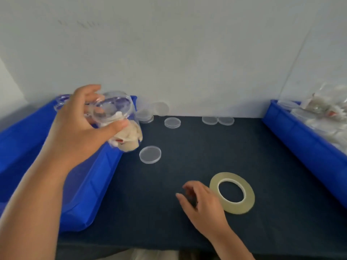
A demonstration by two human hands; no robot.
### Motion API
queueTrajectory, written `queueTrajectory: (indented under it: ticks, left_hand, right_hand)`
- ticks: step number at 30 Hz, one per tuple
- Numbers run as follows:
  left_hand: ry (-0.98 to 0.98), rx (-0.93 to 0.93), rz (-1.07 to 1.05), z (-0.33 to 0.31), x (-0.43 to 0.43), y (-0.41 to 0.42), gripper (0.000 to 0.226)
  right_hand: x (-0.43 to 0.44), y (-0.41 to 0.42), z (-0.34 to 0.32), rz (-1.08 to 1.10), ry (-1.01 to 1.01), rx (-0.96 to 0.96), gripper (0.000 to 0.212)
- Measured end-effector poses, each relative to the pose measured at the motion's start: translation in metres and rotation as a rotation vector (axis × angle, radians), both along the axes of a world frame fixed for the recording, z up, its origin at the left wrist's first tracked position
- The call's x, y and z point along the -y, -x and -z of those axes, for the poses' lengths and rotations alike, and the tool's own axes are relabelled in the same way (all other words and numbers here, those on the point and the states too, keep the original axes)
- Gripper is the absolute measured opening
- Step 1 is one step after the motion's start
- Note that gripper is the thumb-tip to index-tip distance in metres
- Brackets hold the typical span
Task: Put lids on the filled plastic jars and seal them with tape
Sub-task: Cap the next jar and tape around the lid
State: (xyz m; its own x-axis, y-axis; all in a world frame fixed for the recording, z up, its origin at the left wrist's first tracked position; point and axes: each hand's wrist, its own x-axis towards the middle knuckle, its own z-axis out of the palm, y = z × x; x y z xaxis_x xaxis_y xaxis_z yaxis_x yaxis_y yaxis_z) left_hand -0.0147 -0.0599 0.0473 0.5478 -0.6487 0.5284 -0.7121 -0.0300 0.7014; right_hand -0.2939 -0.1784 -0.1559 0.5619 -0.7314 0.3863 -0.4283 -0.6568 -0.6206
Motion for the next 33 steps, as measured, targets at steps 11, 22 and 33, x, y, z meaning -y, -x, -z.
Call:
queueTrajectory:
  ticks: [11, 22, 33]
  left_hand:
    - [-0.313, -0.132, 0.388, 0.142, 0.032, 0.102, 0.109]
    - [-0.478, -0.135, -0.175, 0.173, 0.118, 0.021, 0.095]
    - [-0.314, -0.212, -0.050, 0.189, 0.119, 0.024, 0.116]
  right_hand:
    - [0.001, -0.001, -0.002, -0.056, -0.245, 0.058, 0.120]
    - [0.004, -0.005, 0.002, -0.062, -0.131, 0.068, 0.095]
    - [0.006, -0.005, 0.004, -0.063, -0.124, 0.047, 0.100]
